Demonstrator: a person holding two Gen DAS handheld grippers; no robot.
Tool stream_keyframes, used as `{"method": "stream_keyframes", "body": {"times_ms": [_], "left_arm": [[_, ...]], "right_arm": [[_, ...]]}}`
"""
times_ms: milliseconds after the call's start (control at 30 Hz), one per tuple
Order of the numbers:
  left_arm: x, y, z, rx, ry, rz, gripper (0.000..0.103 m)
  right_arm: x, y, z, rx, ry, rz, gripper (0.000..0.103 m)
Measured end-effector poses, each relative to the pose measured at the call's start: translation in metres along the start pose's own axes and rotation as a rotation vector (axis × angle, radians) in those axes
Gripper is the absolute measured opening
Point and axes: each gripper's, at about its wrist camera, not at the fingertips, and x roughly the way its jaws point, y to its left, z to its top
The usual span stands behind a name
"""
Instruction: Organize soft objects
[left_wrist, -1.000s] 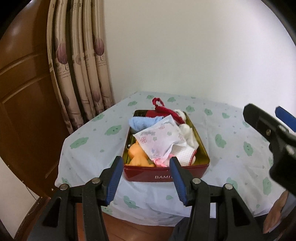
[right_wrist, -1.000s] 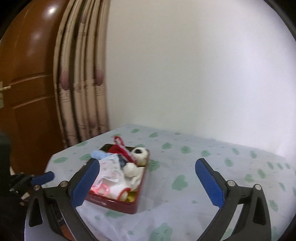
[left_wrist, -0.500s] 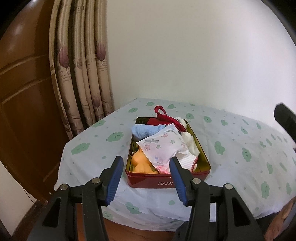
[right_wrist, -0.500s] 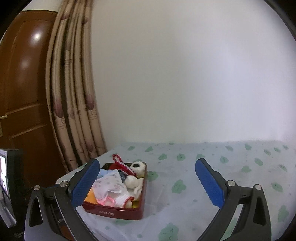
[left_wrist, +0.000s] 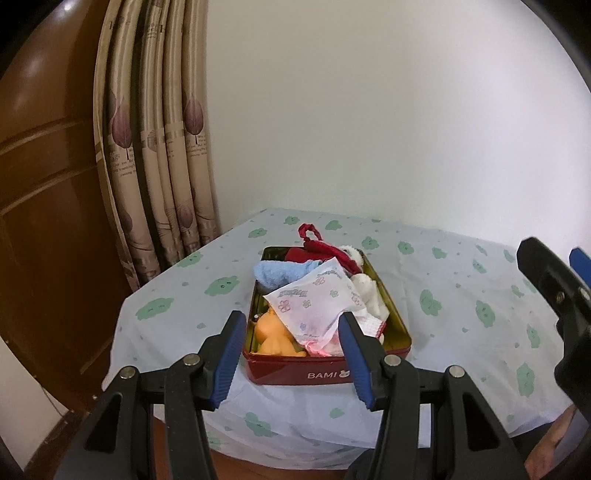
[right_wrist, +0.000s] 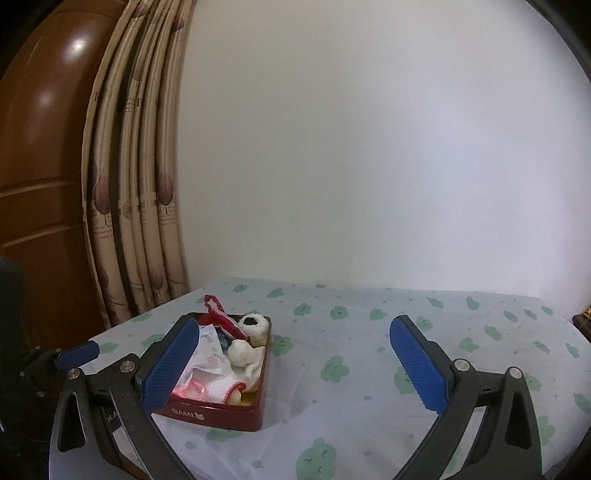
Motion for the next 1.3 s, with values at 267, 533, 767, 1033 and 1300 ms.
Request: {"method": "stream_keyframes", "body": {"times_ms": [267,533,767,1033,1300], "left_arm": [[-0.004,-0.013,-0.004,0.067,-0.025,0.02,0.053],[-0.004,-0.009,-0.003,0.042,-0.008,0.027,0.053],[-0.003,-0.008,-0.002,0.04,0.002,0.033,0.053],[-0.003,0.0,-0.001,-0.001,0.016,0.034,0.053],[-0.007,0.001,0.0,0.002,-0.001,0.039,0.053]], "right_arm": [[-0.004,0.007,-0.004,-0.005,-0.009,0.015,0.103],[0.007,-0.002,-0.007,0.03,0.061,0.014,0.103],[0.007,0.002,-0.008,0.008,0.065,0.021,0.103],[0.009,0.003,-0.009,0.008,0.079,0.017,0.103],[0.008,0.004,-0.008,-0.006,0.073,0.02,0.103]]}}
